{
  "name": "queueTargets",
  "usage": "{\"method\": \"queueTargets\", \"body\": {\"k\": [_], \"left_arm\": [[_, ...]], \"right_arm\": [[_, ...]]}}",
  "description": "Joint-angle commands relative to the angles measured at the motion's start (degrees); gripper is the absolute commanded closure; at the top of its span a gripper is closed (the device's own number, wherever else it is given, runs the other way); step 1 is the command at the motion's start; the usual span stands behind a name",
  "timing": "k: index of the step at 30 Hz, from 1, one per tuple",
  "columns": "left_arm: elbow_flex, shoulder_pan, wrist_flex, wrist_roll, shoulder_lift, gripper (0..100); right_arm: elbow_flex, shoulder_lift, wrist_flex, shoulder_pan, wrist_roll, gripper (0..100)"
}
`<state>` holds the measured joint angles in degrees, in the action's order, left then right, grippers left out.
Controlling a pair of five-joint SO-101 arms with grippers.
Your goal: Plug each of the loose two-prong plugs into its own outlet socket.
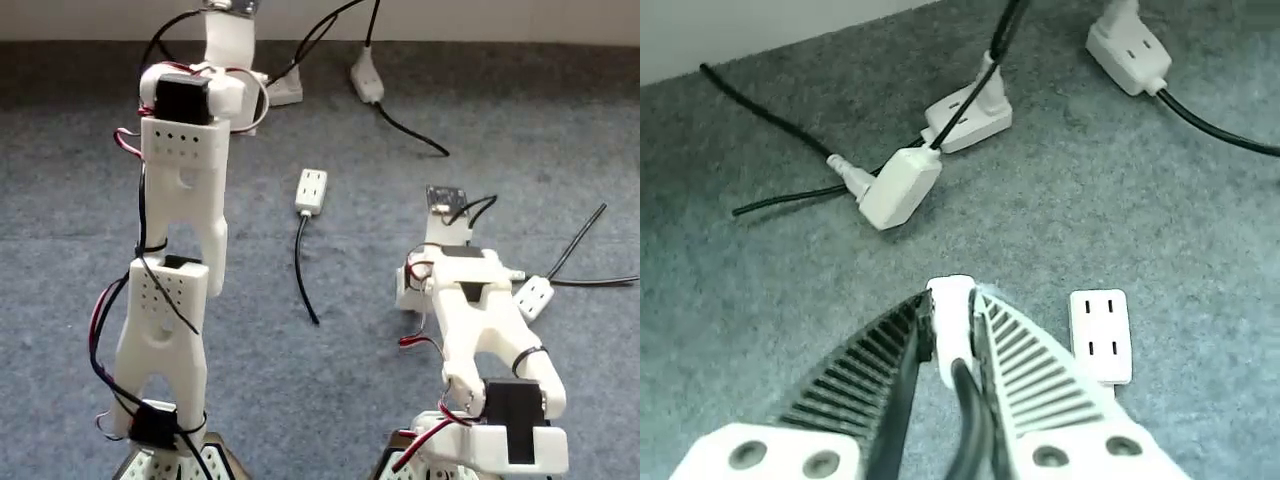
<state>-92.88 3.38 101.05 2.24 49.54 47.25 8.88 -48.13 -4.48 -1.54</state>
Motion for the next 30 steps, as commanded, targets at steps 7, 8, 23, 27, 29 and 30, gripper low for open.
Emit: {"method": "queueTargets", "body": {"k": [7,8,23,27,29,30], "left_arm": [[17.27,-1.19,0.62,-5.98,-3.82,99],[19.03,-1.10,0.53,-5.98,-3.82,99],[30.37,-2.95,0.18,-11.08,-9.71,99],[30.37,-2.95,-0.70,-11.43,-7.87,99],[30.20,-2.95,-1.93,-11.52,-6.02,99],[30.20,-2.95,-2.64,-11.52,-5.32,99]], "right_arm": [[-26.95,0.22,-13.67,-3.65,-1.32,74.5],[-28.79,0.22,-13.67,-4.88,-1.58,74.5],[-52.26,-27.91,-0.31,-24.48,-15.21,74.5],[-63.08,-36.26,-0.40,-24.75,-15.38,74.5],[-66.68,-39.96,-0.40,-24.66,-15.47,74.5],[-68.00,-41.63,-0.48,-24.66,-15.91,74.5]]}}
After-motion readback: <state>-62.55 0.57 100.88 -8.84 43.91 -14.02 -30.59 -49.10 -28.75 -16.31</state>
